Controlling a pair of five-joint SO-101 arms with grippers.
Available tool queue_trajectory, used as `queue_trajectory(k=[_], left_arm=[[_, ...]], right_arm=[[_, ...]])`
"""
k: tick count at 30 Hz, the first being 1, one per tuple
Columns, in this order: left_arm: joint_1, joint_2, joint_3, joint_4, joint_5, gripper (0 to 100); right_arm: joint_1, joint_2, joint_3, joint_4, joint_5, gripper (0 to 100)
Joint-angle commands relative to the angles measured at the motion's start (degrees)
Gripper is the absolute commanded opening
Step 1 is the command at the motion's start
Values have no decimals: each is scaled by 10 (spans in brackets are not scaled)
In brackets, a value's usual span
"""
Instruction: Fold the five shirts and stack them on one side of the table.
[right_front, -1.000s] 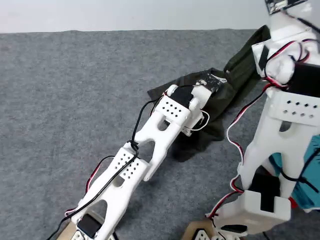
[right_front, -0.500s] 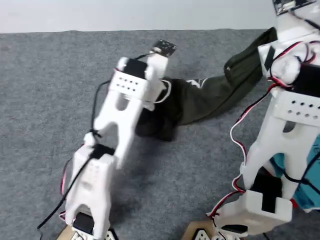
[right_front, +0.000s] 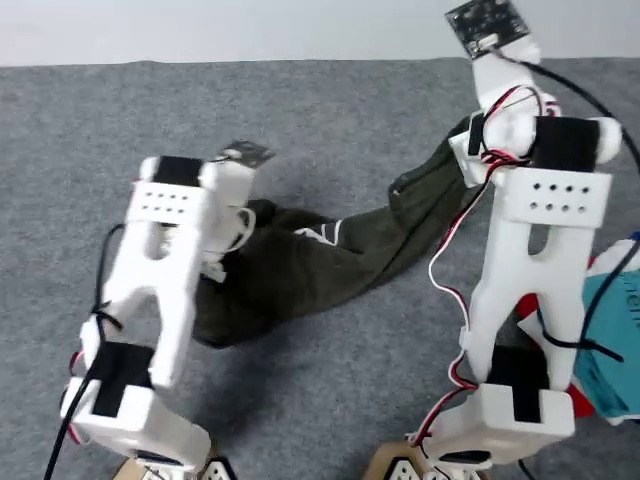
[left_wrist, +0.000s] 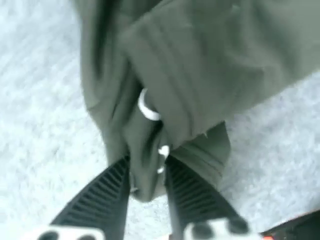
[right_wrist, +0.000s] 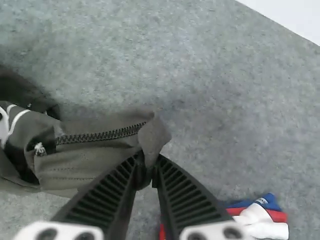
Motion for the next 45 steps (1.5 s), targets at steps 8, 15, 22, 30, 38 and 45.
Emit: queue_trajectory(k=[8,15,22,30,38,45], left_arm=[[-33,-89,-3,15,50,215],[-8,-135,-51,-31,80,217],[40,-117,11,-186,127,217],[50,68,-34,-234,153,217],[44,178,-152,-164,151,214],[18,237,-170,-164,142,214]], right_arm=[[-21,-13,-4,4,-1,10],[-21,-13,-4,4,-5,10],[-21,-13,-4,4,-5,10],[-19,-16,-4,4,-4,10],[-17,-16,-4,5,-2,10],[-16,-17,-4,8,-2,10]])
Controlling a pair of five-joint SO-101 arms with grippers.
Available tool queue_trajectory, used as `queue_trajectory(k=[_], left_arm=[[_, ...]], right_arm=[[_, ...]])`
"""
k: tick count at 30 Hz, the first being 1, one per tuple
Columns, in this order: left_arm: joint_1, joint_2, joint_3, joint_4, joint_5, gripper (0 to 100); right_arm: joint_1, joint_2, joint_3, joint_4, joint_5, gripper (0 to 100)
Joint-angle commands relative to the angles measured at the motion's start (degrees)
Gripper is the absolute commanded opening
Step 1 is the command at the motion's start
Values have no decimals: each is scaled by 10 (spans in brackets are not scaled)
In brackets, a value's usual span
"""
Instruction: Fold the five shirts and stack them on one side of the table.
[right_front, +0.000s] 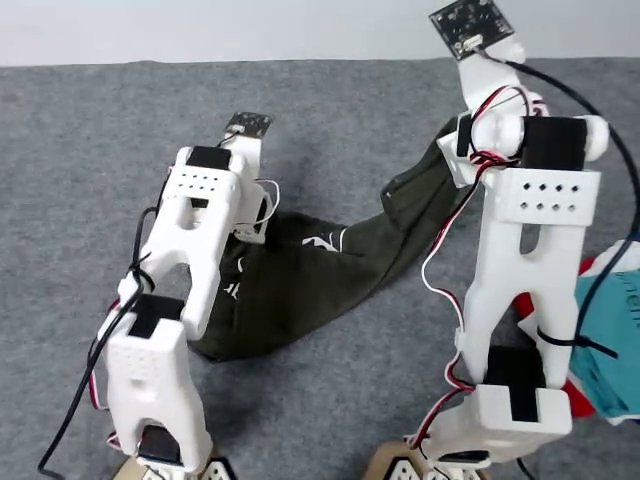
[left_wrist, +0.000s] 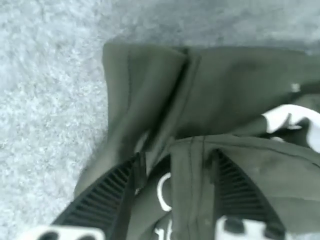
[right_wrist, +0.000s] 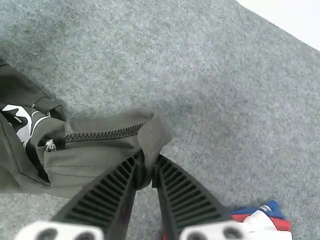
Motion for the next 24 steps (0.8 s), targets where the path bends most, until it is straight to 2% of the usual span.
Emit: queue_trajectory(k=[1,9,18,24], left_arm=[[-13,17,-19,7,-13,214],[-11,38,-19,7,-22,213],[33,43,-22,-2,-23,213],[38,44,-22,-18,-22,213]], right_arm=[[2,-17,-4,13,-2,10],[0,-13,-4,28,-2,10],[-1,-13,-4,22,-4,10],[-1,-13,-4,24,-4,10]])
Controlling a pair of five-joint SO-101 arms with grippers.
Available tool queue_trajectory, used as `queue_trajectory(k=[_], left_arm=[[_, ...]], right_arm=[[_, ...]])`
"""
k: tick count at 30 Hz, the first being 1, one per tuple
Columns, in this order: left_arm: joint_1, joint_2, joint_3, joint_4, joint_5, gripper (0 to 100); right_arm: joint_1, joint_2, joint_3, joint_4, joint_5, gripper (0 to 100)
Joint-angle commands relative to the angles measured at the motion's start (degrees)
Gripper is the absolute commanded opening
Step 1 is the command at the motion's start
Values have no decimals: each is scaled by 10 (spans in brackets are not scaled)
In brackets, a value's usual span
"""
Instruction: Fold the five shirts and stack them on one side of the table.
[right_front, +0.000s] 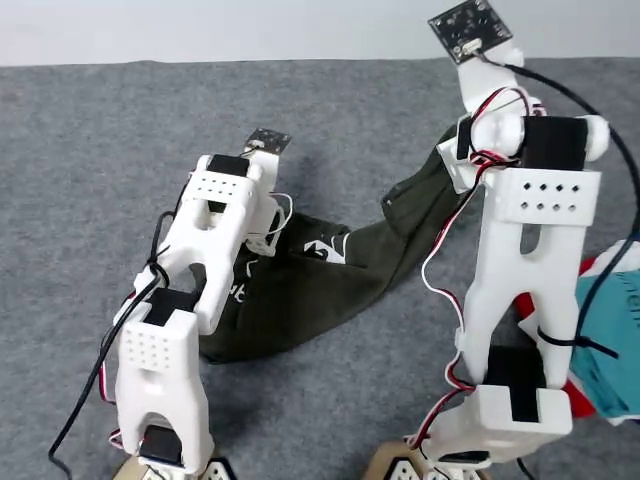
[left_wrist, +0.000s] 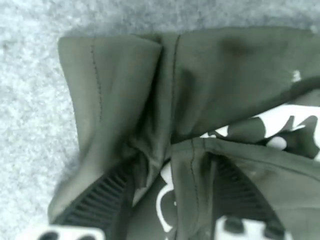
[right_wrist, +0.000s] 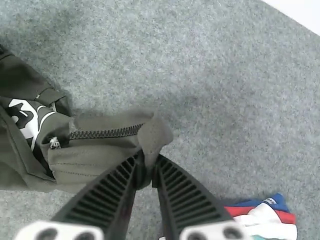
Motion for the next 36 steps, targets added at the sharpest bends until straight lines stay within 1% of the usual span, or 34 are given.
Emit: queue_trajectory(k=[1,3,5,10,14,17,26,32,36], left_arm=[[8,-3,-15,-11,-2,213],[9,2,-15,-9,-2,191],[9,13,-19,-8,-4,140],[9,25,-19,6,-52,0],[5,21,-21,22,-55,2],[4,4,-51,62,-55,2],[4,-131,-202,190,-55,2],[3,-252,-218,194,-55,2],[3,-305,-197,194,-55,3]], right_arm=[[-1,-13,-4,1,-4,10],[-1,-13,-4,0,-5,10],[-1,-13,-4,-1,-5,10],[-1,-12,-4,-1,-5,10],[-1,-12,-4,-1,-5,10],[-1,-12,-4,-1,-5,10],[0,-16,-4,3,-5,10],[2,-17,-4,4,-5,10],[2,-17,-4,4,-4,10]])
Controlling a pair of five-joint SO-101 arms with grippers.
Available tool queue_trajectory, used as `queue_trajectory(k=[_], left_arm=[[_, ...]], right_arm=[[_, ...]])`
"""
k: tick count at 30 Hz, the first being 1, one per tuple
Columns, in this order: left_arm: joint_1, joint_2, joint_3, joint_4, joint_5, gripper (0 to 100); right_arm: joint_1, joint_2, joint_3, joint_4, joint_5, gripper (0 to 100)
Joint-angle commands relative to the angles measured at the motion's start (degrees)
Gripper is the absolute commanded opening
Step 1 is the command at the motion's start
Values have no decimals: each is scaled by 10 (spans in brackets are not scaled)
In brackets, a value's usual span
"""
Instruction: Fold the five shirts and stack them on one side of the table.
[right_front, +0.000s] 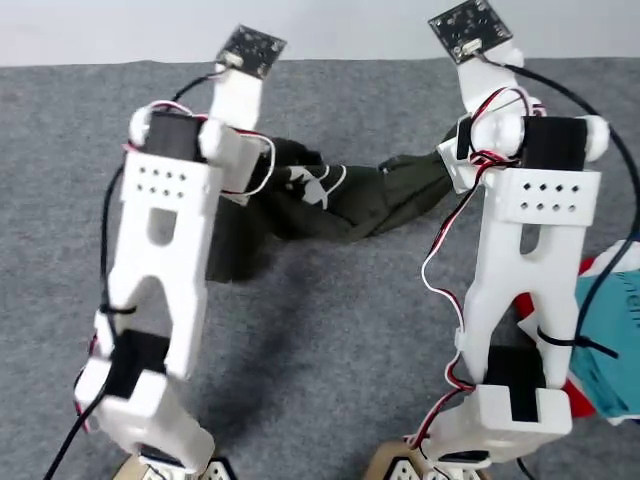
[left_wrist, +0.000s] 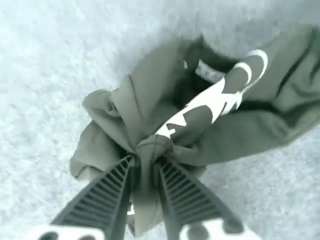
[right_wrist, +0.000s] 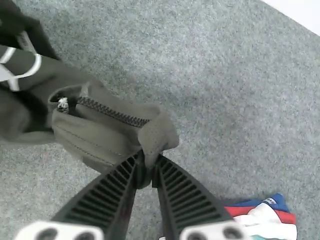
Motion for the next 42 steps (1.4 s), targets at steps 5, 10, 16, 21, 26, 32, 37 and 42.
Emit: queue_trajectory(k=[5,10,16,21,26,32,37,42], left_arm=[[-12,-78,105,13,-27,9],[-31,-71,245,4,-58,146],[-50,-61,272,-4,-77,185],[-48,-57,285,-5,-81,188],[-25,-57,347,-78,-80,188],[10,-56,405,-166,-55,188],[3,-6,409,-202,-43,187],[-4,68,372,-200,-42,185]], right_arm=[[2,-17,-4,4,-4,10],[2,-17,-4,5,-2,10],[0,-13,-4,4,-4,10],[-1,-13,-4,1,-5,10],[-1,-13,-4,4,-5,10],[-1,-12,-4,1,-5,10],[-2,-12,-4,4,-5,10],[-1,-12,-4,4,-5,10]])
